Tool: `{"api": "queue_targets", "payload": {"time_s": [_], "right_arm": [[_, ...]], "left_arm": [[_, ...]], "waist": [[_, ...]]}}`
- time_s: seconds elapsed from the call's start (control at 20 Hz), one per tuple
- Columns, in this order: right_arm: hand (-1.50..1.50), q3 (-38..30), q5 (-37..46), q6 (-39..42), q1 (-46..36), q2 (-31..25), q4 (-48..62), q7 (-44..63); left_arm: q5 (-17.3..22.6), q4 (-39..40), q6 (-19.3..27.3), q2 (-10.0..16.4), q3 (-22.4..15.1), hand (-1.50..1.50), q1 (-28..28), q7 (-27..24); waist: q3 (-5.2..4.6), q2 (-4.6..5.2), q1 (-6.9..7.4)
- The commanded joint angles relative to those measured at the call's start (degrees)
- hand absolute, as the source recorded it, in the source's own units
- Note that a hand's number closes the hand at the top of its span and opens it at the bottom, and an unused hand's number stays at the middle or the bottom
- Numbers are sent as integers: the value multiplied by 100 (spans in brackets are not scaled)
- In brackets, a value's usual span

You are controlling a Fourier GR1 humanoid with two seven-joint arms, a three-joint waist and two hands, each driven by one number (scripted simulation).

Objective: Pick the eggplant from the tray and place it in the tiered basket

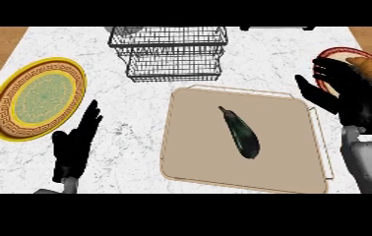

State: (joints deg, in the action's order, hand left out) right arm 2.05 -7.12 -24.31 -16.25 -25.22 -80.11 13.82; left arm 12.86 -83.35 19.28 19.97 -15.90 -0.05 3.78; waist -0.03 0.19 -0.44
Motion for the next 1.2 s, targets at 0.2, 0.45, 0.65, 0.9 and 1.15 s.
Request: {"api": "queue_targets", "payload": {"time_s": [0.2,0.45,0.65,0.9,1.15], "right_arm": [[-150,-270,169,-1001,735,340,-1325,785],[-150,304,69,298,562,-815,-1646,2522],[-150,925,-43,1182,-18,-1326,-1860,3764],[-150,1573,-15,2217,-600,-1966,-2196,4995],[-150,2139,376,2343,-1481,-1855,-2121,6067]], "left_arm": [[-296,608,139,-398,37,0,271,-511],[-225,463,95,-263,105,0,394,-484],[-262,332,52,-203,63,0,423,-410],[-372,414,203,-499,-52,0,294,-490],[-317,477,39,-429,34,0,175,-347]], "waist": [[-1,-34,-12],[-24,-55,-52],[-31,-40,121],[-27,-22,135],[-15,-10,159]]}}
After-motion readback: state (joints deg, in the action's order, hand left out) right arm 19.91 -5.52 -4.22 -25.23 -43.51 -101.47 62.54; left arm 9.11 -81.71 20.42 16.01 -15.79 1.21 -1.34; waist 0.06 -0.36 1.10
